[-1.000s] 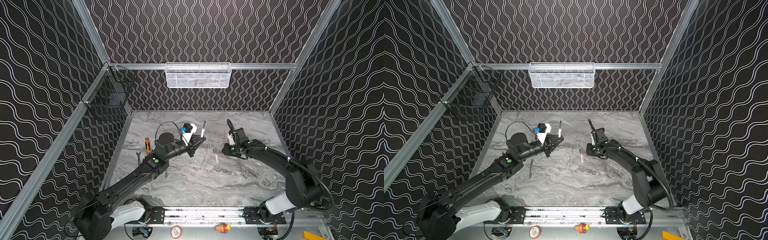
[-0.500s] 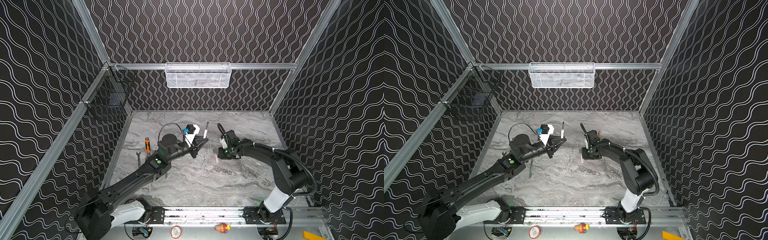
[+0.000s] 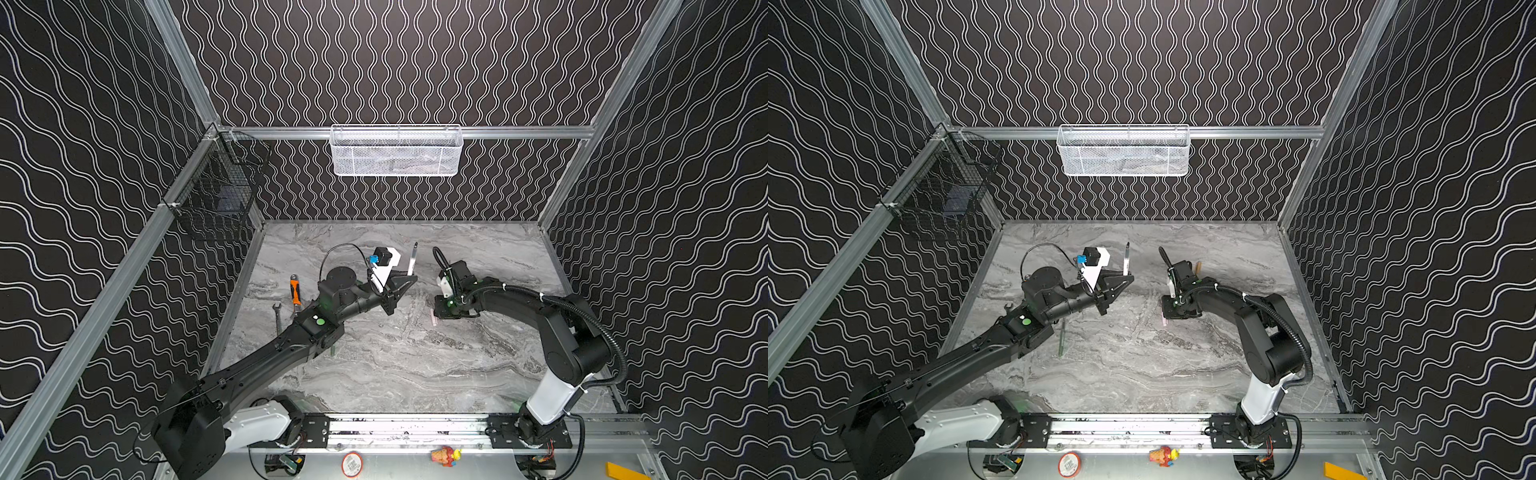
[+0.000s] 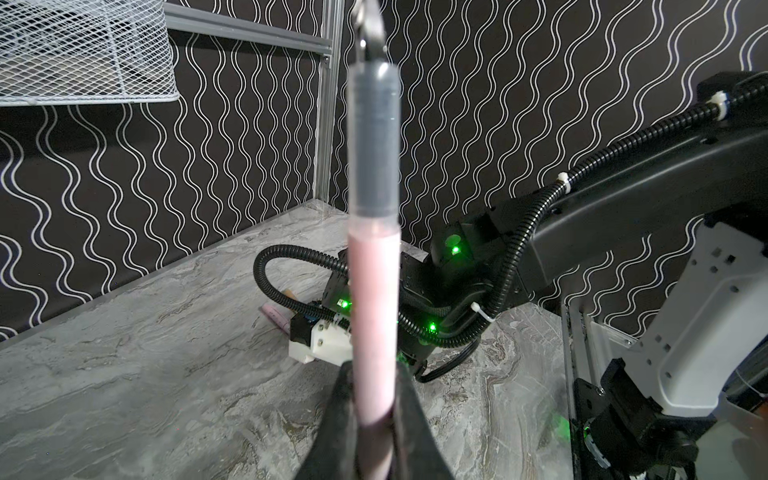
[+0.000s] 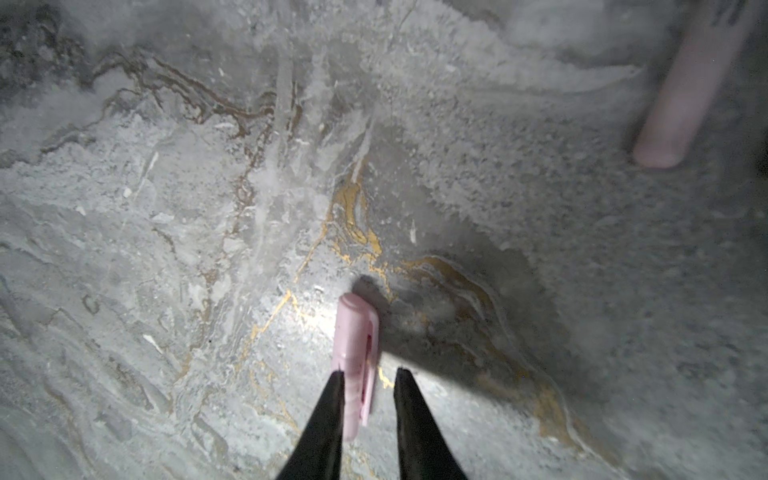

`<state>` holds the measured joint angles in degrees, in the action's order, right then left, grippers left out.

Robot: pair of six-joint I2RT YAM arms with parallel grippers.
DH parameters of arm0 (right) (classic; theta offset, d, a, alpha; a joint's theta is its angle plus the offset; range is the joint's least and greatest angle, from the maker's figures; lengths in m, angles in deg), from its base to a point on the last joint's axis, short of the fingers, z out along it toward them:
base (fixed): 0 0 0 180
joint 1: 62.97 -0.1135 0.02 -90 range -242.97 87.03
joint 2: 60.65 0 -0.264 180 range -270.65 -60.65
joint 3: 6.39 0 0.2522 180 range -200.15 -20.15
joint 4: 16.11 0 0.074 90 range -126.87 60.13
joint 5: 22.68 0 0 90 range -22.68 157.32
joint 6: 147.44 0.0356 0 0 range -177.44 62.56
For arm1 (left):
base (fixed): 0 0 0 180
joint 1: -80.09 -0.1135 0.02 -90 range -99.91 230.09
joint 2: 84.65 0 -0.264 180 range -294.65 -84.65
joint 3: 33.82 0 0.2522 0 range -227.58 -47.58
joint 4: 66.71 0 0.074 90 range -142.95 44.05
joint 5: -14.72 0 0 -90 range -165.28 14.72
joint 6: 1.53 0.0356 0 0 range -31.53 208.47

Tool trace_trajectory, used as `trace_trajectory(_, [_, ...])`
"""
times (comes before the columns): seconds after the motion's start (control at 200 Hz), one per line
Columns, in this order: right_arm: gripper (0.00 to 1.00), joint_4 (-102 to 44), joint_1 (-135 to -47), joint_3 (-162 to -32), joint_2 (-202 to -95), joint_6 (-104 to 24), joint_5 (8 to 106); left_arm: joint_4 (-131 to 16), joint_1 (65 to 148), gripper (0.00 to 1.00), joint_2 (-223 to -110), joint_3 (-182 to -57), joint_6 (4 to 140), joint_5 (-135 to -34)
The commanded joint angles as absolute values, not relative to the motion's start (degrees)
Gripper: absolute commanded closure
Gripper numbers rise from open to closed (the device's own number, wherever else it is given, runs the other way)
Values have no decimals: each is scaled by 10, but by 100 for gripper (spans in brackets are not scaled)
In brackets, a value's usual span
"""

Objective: Insert the pens into the pen caps
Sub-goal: 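Close the right gripper on the pink cap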

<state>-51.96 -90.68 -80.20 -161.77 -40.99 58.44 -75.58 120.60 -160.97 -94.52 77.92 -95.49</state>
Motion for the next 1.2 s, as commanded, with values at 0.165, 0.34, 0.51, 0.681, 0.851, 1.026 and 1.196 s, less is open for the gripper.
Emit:
trace_trajectory(0.165, [76,-519,-907,-816,-1629,-417,586,-769,1206,100,-1614,-952,777,-962])
trace_trajectory(0.34, [77,-517,-907,-811,-1636,-416,588,-768,1206,100,-1616,-953,776,-965])
trace_trajectory(0.51, [78,-513,-907,-805,-1636,-415,592,-769,1206,100,-1618,-953,775,-964])
trace_trajectory(0.681, [79,-509,-908,-805,-1639,-414,588,-768,1206,100,-1618,-954,775,-964])
trace_trajectory(0.851, [80,-504,-912,-806,-1645,-410,591,-767,1206,100,-1616,-952,777,-958])
trace_trajectory(1.026, [81,-505,-915,-807,-1648,-408,601,-766,1206,100,-1615,-953,776,-957])
trace_trajectory(1.196, [82,-506,-918,-806,-1647,-406,608,-765,1206,100,-1614,-952,776,-955])
